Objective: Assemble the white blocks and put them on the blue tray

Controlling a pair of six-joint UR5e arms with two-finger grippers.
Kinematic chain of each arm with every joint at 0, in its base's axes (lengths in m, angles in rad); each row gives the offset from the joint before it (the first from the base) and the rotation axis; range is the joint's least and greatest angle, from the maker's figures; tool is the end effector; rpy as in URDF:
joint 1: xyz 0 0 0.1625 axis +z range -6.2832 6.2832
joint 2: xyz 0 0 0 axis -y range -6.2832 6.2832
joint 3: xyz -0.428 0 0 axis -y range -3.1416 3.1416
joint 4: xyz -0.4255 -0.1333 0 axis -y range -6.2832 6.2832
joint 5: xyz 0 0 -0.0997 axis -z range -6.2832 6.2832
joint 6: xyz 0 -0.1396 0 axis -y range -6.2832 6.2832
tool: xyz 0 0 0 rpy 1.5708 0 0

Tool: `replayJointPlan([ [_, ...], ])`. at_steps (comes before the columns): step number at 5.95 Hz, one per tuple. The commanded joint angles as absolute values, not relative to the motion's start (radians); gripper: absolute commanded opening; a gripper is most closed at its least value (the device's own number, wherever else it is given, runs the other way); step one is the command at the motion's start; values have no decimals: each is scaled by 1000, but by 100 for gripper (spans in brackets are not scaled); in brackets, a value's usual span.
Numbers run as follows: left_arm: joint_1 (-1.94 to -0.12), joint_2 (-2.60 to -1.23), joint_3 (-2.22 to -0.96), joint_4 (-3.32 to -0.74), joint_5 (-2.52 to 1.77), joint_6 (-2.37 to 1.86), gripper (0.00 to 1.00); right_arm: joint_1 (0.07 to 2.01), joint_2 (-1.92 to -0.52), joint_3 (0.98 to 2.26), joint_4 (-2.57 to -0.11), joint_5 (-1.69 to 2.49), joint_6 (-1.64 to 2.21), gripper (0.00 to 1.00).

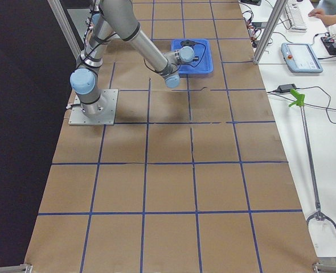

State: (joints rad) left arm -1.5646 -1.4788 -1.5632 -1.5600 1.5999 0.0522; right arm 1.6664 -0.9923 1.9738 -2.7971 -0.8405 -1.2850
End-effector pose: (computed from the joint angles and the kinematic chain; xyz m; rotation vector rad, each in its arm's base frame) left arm -0.1261 -0.4993 0.5033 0.0689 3.1039 -0.1701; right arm 0.2819 -0.5681 0.0904 -1.7169 1.8906 -0.8063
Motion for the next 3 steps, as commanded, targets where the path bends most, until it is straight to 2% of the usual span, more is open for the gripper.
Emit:
replayJointPlan([
  [1,-1565,-1479,-1563,-1560,1600,52,99,1666,-1031,1933,-2745,-868,-1172,100],
  [3,-1565,-1479,-1563,-1560,1600,52,99,1663,-1161,1802,-2362,-992,-1149,100],
])
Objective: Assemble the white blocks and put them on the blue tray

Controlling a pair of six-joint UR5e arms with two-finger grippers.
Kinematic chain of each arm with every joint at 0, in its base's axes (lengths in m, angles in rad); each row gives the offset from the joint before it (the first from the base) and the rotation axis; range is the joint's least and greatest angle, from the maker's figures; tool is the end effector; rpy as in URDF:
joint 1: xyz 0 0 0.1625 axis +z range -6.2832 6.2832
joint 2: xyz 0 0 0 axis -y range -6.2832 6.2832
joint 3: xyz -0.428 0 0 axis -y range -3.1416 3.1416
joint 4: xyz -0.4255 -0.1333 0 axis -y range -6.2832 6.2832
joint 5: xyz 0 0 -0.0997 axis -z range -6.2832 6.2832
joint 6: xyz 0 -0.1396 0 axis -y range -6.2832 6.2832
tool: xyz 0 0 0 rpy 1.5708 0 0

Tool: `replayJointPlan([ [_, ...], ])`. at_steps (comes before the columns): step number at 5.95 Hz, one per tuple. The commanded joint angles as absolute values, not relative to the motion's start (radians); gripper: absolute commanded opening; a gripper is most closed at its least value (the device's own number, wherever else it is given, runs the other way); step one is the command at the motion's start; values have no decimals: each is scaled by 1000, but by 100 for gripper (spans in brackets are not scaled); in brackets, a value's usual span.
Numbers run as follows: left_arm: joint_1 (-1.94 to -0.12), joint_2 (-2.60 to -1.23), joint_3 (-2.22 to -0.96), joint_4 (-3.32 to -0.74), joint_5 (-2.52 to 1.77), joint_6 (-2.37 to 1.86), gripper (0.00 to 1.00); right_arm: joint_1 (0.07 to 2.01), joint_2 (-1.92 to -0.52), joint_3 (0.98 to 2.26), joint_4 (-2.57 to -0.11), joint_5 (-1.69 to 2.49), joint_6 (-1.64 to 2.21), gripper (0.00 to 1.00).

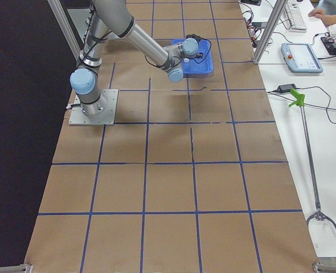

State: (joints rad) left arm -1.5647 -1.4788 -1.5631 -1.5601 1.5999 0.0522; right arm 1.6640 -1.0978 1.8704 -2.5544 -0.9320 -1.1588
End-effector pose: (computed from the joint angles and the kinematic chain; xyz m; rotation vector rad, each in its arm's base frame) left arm -0.1262 -0.4993 0.5033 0.0691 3.1039 -0.1702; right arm 0.2734 -0.5978 0.1578 -1.6056 2.0645 -0.6775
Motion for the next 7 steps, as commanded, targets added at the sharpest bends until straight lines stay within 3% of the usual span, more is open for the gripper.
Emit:
replayJointPlan([
  [1,-1565,-1479,-1563,-1560,1600,52,99,1657,-1198,1698,-2169,-1097,-1146,100],
  [4,-1565,-1479,-1563,-1560,1600,52,99,1651,-1270,1426,-1711,-1406,-815,100],
  [7,-1565,-1477,-1563,-1560,1600,52,99,1609,-1351,1358,-1483,-1506,-244,100],
])
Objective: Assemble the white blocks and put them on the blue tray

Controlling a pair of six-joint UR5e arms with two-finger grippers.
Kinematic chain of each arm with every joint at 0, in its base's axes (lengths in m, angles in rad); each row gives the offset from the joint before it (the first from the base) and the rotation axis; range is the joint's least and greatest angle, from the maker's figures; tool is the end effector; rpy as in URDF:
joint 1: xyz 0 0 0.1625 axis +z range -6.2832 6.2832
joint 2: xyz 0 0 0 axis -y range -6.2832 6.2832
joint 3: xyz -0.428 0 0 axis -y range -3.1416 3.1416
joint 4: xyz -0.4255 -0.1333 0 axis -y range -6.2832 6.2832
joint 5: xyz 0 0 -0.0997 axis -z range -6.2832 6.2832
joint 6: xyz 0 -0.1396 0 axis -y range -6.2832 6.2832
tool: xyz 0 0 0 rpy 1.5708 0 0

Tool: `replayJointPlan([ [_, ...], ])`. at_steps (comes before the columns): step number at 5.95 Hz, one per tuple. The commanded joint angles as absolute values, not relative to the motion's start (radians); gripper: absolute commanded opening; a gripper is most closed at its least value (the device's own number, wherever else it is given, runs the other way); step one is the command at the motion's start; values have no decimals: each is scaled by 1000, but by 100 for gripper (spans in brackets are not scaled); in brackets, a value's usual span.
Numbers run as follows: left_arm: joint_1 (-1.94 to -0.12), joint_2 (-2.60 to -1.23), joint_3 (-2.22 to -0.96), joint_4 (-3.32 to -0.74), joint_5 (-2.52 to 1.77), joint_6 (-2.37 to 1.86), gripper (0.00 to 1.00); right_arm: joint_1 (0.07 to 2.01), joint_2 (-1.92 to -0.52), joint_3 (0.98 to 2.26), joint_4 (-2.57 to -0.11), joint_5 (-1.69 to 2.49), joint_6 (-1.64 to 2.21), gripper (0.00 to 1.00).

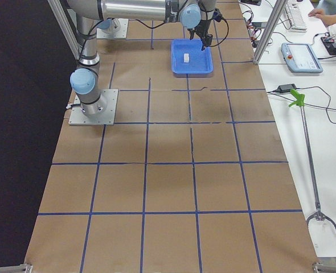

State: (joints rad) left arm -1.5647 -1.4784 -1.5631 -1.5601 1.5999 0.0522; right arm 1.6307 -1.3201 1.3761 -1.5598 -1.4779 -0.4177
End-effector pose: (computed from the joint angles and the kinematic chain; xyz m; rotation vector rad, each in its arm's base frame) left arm -0.1262 -0.4992 0.5035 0.0691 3.1039 -0.1708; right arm 0.1832 -0.6113 0.4079 -0.7139 2.9523 0.0750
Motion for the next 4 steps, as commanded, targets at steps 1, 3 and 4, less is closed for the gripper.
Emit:
replayJointPlan([
  [1,-1563,-1477,-1565,-1560,1600,52,99,1592,-1362,1326,-1429,-1523,-159,100],
  [3,-1563,-1476,-1565,-1559,1600,52,99,1588,-1417,1261,-1324,-1528,62,100],
  [4,-1563,-1476,-1563,-1557,1598,52,99,1585,-1423,1264,-1310,-1522,58,100],
])
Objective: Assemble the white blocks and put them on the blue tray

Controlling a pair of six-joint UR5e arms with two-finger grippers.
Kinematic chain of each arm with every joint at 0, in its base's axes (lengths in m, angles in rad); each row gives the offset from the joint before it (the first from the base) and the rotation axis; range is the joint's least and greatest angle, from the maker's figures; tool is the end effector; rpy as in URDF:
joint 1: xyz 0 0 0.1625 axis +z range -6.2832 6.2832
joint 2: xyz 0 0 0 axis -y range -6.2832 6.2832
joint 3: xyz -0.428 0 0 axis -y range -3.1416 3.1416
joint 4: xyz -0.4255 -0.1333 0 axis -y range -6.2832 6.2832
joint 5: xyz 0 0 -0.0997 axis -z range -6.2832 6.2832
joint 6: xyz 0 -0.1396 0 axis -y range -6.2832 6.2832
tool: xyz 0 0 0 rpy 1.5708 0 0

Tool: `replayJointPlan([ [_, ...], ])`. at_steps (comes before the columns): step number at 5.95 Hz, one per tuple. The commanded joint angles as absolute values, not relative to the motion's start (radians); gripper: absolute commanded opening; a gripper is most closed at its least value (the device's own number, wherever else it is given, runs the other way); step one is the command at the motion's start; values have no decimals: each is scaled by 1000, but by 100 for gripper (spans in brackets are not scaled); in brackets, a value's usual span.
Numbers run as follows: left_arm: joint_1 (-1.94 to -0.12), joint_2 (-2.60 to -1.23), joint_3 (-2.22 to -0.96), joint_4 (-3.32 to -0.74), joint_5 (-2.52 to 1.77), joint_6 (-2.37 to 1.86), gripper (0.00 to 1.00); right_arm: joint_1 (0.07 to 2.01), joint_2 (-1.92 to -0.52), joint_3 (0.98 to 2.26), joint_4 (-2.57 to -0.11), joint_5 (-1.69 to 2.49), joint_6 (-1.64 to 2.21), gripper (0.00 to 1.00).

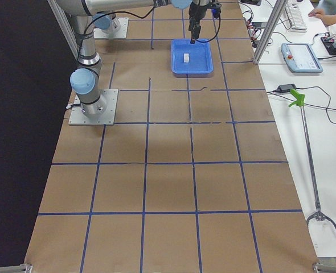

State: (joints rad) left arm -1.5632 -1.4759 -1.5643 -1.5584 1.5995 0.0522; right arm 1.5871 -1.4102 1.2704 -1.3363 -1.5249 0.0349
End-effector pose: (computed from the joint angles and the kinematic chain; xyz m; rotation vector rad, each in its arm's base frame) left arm -0.1255 -0.4986 0.5043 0.0667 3.1039 -0.1754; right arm 0.1491 -0.5735 0.4960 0.0321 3.0945 0.1484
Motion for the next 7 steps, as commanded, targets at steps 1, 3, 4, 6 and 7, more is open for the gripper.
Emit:
replayJointPlan([
  [1,-1563,-1476,-1563,-1557,1600,52,99,1588,-1424,1267,-1315,-1529,63,100],
  [3,-1562,-1474,-1563,-1557,1600,52,99,1580,-1478,1339,-1307,-1532,60,99],
  [4,-1560,-1474,-1563,-1557,1600,52,99,1578,-1527,1417,-1356,-1551,55,100],
  [6,-1560,-1473,-1563,-1557,1600,52,99,1563,-1529,1425,-1407,-1606,51,100],
  [7,-1560,-1473,-1563,-1557,1600,52,99,1560,-1531,1425,-1407,-1603,54,100],
])
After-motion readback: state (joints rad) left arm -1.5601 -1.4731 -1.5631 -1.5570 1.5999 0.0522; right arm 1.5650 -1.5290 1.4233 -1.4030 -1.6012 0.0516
